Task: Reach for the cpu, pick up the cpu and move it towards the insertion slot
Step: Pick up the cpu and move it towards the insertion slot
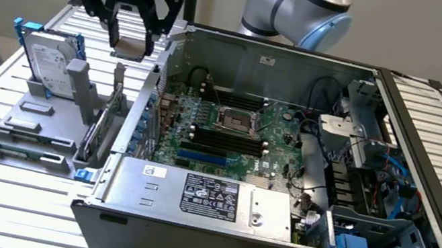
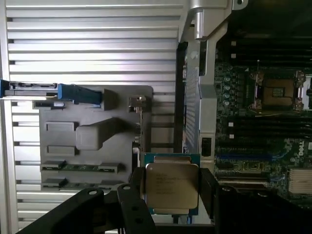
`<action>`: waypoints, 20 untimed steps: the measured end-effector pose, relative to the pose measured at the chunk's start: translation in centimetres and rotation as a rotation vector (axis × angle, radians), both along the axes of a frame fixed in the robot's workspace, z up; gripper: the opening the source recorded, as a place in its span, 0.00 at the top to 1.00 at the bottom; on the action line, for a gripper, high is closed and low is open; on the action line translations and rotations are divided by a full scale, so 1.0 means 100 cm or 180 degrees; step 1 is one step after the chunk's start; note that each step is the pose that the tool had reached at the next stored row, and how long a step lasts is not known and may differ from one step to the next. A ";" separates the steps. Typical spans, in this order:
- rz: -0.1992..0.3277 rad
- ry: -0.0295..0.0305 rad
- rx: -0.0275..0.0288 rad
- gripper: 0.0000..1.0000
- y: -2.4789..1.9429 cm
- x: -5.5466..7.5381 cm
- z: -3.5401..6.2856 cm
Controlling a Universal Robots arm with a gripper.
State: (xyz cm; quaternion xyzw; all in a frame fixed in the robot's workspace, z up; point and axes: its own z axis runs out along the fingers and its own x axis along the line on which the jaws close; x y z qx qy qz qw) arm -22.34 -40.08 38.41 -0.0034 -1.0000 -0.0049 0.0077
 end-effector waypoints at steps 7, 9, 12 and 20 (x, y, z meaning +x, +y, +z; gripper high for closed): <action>0.0000 0.0000 0.0031 0.45 0.0002 0.032 0.0008; 0.0000 0.0000 0.0036 0.45 0.0004 0.041 0.0008; 0.0000 0.0000 0.0040 0.45 0.0013 0.054 0.0009; 0.0000 0.0000 0.0045 0.45 0.0062 0.091 0.0003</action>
